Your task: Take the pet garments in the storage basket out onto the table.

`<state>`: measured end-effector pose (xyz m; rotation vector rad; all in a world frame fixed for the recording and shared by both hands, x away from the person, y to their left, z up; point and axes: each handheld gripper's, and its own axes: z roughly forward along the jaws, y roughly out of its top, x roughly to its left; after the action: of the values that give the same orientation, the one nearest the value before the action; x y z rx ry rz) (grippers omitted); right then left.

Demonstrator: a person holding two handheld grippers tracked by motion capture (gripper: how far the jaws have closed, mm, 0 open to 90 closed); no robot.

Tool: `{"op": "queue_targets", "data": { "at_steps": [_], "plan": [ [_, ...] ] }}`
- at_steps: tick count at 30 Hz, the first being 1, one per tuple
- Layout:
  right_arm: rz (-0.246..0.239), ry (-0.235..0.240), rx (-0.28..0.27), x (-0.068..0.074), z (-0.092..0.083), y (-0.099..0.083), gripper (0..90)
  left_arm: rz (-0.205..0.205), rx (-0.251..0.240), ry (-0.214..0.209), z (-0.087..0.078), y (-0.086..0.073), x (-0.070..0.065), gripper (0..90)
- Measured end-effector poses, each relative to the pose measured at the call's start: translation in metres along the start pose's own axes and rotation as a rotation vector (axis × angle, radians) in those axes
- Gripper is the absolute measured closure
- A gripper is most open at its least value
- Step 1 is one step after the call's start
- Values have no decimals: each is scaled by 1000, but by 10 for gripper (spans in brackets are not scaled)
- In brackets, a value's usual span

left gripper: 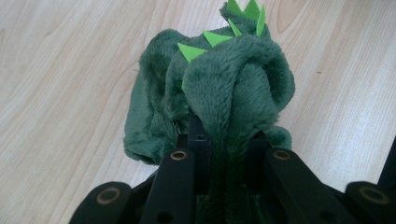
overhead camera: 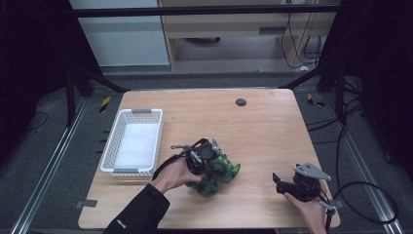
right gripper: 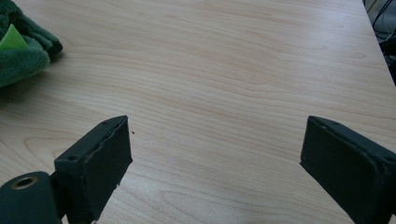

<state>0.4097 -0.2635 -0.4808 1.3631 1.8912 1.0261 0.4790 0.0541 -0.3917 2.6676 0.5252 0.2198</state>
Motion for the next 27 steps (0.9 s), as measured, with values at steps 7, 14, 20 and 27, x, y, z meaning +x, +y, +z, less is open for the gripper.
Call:
{"op": "queue_targets", "data": {
  "at_steps": [7,14,20,27],
  "plan": [
    [2,-2,0,0,0,0,84,-7,12,-7,7,-1,0,775],
    [1,0,2,0,0,0,84,-13,14,-29,14,-2,-1,709],
    [1,0,2,0,0,0,83,-26,3,-34,16,-4,-1,619],
    [5,1,5,0,0,0,82,-24,-13,-31,14,-7,-1,516]
  ]
}}
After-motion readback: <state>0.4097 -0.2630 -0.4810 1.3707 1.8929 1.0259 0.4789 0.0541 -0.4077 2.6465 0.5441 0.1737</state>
